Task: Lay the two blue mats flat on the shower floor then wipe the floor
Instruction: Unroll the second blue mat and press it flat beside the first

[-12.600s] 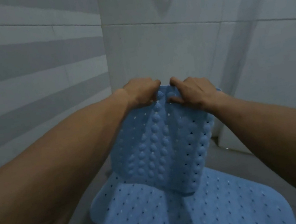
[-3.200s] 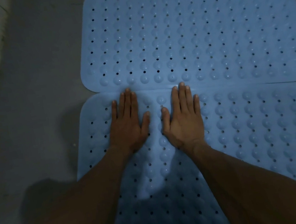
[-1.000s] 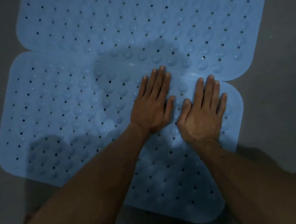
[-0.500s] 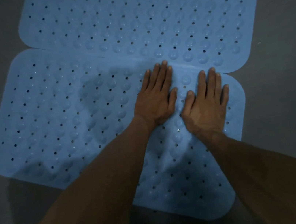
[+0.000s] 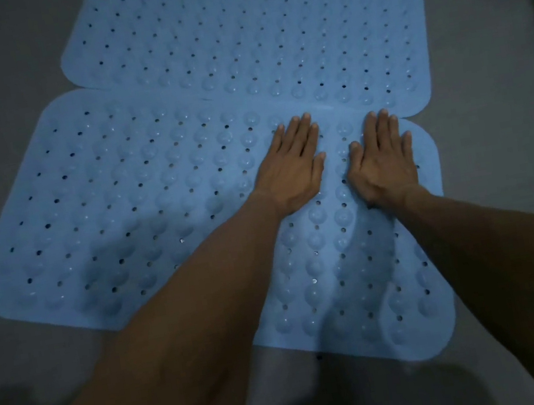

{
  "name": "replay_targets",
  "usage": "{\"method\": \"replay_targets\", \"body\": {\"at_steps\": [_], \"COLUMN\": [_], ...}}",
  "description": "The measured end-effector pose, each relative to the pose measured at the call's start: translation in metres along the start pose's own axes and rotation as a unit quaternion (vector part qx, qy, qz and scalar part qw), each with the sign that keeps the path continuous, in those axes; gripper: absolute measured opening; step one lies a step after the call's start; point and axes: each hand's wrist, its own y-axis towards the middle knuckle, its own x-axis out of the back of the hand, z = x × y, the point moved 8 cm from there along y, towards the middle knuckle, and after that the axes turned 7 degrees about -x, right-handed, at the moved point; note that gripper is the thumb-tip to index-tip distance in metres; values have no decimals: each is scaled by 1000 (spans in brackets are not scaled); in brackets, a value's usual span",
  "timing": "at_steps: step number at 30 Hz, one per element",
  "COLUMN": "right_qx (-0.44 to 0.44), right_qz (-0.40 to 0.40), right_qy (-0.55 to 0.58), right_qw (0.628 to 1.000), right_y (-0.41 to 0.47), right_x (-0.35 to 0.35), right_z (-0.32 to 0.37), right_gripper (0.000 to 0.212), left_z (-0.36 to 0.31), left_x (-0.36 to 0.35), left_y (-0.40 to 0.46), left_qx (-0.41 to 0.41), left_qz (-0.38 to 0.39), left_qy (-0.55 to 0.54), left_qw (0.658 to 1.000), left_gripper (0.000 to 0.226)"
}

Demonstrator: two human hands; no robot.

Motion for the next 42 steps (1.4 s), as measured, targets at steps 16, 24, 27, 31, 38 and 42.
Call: {"method": "replay_targets", "body": {"at_steps": [16, 24, 27, 31, 38, 42], "right_qx": [79, 55, 51, 42, 42, 40], "right_qz": [-13, -59, -67, -71, -67, -69], "right_qy": [46, 49, 53, 53, 50, 42], "right_qw": [996, 996, 995, 995, 996, 996], "right_y": [-149, -161, -160, -161, -160, -160], "right_x": [-44, -49, -48, -48, -49, -50], "right_z": [145, 149, 149, 148, 149, 148], "right_gripper": [65, 65, 64, 64, 65, 66], "left_z": [98, 87, 88, 91, 94, 94], "left_x": [31, 25, 24, 20, 17, 18], "left_y": [-180, -186, -184, -183, -182, -182], "left_qx": [58, 51, 61, 90, 114, 105], "left_qz": [-170, -173, -145, -97, -72, -83], "left_qy": [44, 39, 39, 37, 26, 24], "left_qw": [983, 983, 987, 991, 991, 991], "left_gripper": [53, 55, 57, 63, 69, 69]}}
